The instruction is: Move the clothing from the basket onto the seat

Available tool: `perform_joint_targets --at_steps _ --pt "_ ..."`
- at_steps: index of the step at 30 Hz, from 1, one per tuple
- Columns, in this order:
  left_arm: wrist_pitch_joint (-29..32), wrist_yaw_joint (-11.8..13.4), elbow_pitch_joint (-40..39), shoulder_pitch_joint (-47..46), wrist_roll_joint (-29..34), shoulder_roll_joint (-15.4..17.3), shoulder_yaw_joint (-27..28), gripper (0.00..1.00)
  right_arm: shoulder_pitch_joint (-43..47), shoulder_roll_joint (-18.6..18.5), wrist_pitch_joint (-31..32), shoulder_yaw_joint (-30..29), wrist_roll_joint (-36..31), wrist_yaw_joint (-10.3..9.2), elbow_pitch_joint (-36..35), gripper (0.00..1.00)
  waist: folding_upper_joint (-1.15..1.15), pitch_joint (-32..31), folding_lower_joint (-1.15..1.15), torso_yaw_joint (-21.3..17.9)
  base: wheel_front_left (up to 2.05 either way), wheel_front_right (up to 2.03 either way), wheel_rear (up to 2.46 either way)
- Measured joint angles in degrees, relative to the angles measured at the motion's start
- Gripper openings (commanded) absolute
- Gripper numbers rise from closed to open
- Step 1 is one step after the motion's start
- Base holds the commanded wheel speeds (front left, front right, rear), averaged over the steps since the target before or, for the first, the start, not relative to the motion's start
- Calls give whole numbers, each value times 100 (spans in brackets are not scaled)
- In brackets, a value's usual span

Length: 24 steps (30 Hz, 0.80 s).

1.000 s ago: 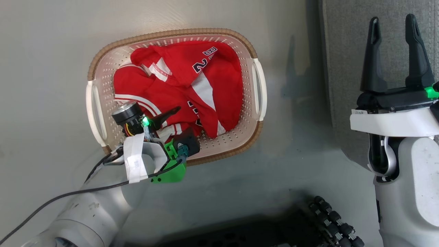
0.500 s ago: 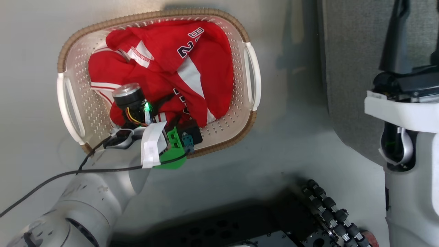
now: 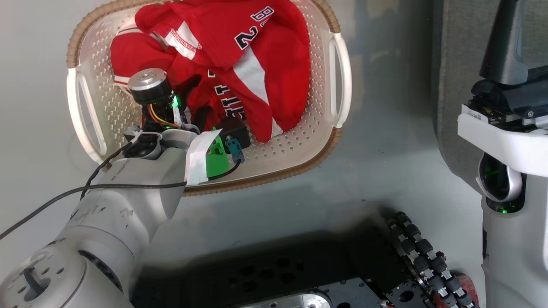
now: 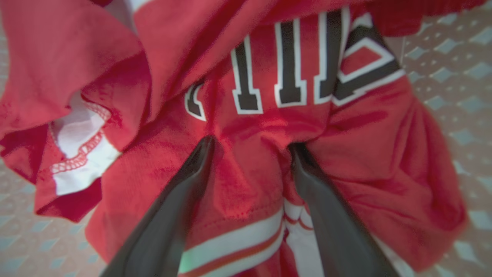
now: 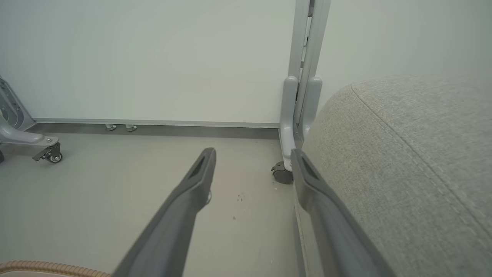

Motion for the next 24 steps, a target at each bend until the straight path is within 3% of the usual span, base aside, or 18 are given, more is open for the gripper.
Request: perform_joint_targets --at_steps 5,9,14,15,16,24 --pt "49 -63 29 -105 -1 -4 -100 100 8 0 0 49 -40 0 -25 100 0 136 0 57 0 0 0" --pt "49 -266 51 -160 24 25 -227 100 7 1 0 118 -37 1 -43 100 0 184 0 8 0 0 0" --pt "-110 -286 68 -176 102 30 -379 99 27 -1 0 134 -20 0 -69 100 0 201 0 -104 0 0 0" --pt "-122 -286 68 -176 111 30 -392 45 40 -1 0 131 -15 0 -71 100 0 200 0 -123 0 0 0" --pt "-164 -274 71 -176 111 30 -401 0 56 -1 0 122 7 0 -71 100 0 195 0 -145 0 0 0" --pt "-510 26 80 -220 26 45 -400 0 82 -1 0 115 67 0 -38 100 0 132 0 -240 0 0 0"
